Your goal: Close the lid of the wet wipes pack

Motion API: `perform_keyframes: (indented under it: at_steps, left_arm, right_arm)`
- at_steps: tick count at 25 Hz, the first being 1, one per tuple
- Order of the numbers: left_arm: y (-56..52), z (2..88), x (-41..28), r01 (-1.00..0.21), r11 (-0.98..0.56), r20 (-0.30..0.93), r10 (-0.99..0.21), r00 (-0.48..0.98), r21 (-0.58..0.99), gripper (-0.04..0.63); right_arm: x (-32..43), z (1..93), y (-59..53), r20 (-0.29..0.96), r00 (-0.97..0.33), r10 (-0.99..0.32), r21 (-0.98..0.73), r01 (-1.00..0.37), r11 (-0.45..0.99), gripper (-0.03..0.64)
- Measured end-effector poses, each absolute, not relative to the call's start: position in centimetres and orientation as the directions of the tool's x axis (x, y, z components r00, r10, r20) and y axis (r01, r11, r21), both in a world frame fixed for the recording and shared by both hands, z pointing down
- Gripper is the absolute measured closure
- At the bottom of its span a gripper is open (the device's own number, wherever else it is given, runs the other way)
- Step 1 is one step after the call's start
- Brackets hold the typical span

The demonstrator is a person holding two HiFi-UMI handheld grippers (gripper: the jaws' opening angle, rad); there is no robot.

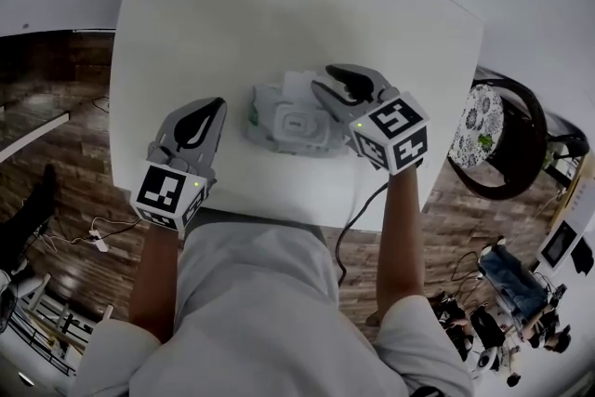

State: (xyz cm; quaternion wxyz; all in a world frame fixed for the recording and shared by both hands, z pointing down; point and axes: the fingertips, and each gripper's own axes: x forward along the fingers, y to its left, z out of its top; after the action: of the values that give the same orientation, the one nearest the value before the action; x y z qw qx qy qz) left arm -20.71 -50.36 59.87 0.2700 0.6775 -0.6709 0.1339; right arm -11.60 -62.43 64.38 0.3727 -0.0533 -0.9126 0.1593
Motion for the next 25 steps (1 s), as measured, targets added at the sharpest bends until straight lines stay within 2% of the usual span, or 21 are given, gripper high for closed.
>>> perform_keyframes:
  at_steps: [8,12,17,25]
  left_arm:
    - [-51.0,60.3,-20.3,-0.981,0.042,0.551,-0.831,0.069,0.187,0.595]
    - [-51.4,60.2,-19.8,-0.982,0.032,0.552,-0.830,0.078,0.187,0.595]
    - [-51.5,60.3,-20.1,-0.981,0.035,0.548,-0.833,0.078,0.193,0.595]
    - [-51.2,59.9,-20.1,-0.982,0.026,0.534,-0.841,0.080,0.189,0.595]
  right_arm:
    - [-12.3,66.5,-61.6,0.724,-0.532,0.440,-0.416,0.173,0.893,0.471]
    - [-12.3,67.4,-61.0,0.734,-0.449,0.509,-0.465,0.213,0.859,0.471]
    - [-12.4,67.3,-60.4,0.732,-0.421,0.535,-0.480,0.238,0.844,0.471]
    - [-12.2,64.7,-60.1,0.730,-0.465,0.501,-0.425,0.265,0.866,0.471]
